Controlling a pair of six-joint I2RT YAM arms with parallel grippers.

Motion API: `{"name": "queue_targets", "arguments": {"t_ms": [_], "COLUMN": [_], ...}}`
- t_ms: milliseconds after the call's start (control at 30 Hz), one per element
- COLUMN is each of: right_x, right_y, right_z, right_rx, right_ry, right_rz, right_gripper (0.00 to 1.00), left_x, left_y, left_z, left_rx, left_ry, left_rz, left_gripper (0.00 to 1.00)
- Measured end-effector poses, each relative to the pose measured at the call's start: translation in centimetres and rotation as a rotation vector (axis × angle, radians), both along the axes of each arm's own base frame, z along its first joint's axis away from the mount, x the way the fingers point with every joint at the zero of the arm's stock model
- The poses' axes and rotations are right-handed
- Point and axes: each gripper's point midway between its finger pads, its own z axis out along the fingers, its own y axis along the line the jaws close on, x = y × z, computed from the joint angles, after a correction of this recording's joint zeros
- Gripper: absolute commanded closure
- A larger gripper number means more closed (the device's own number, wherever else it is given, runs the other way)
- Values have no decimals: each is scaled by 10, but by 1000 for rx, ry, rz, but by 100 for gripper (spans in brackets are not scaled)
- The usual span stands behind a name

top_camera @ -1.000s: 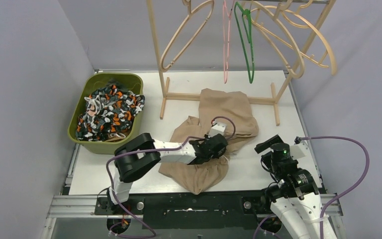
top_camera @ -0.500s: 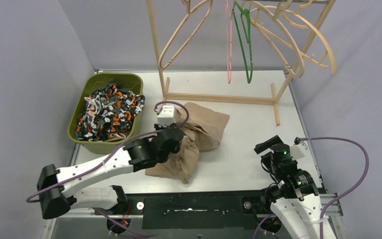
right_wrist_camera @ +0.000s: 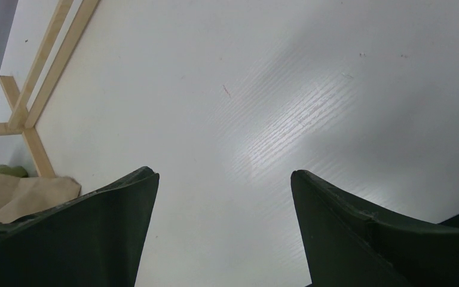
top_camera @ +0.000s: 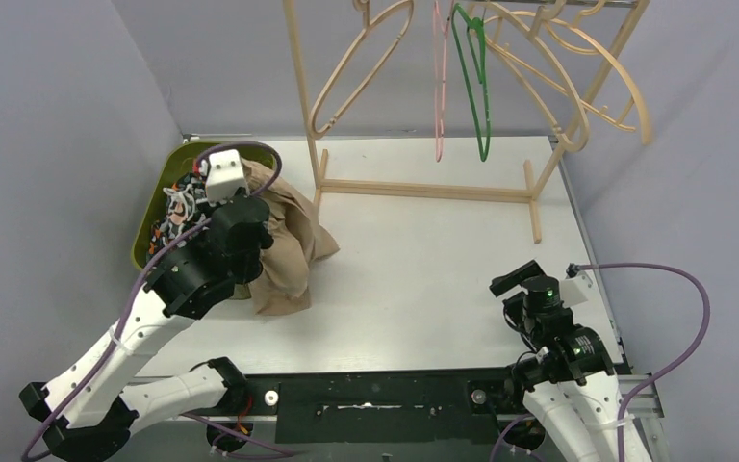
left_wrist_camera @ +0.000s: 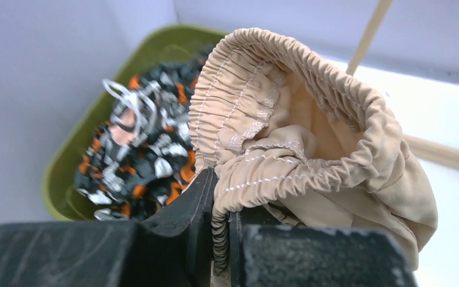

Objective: Remove the shorts from the hanger
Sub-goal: Place the shorts in the basket.

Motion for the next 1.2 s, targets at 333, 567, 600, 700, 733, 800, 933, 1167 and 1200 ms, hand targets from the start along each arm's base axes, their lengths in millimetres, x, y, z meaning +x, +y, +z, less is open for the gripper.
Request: {"name": "queue_targets", "arguments": {"t_ms": [333,567,600,700,733,800,933,1167,1200], "right_x": [5,7,7,6,6,6,6,6,7], "right_y": [7,11,11,11,12,12,13,15,15], "right_z": [-11,-16,-16,-16,-16,-16,-20,-24,-24], "right_rx": [5,13,12,10,10,10,12,17,16], "right_ry": [41,47,48,49,50,50,55,61,62], "right_rz": [22,42,45,52,54,56,59,69,72], "right_gripper": [16,16,16,16,16,16,16,16,16], "left_x": [-2,21,28,51,59,73,95,127,124], "left_y": [47,75,81,107,117,135,149,121,114], "left_z": [125,175,179,192,196,199,171,-33,-75], "left_rx": [227,317,325,340,338,330,307,178,137], "left_ry": [-196,-215,-215,-209,-207,-207,-146,229,313], "left_rz": [213,369,389,436,448,452,395,165,124], "left_gripper": [100,100,100,100,100,100,100,100,100]}}
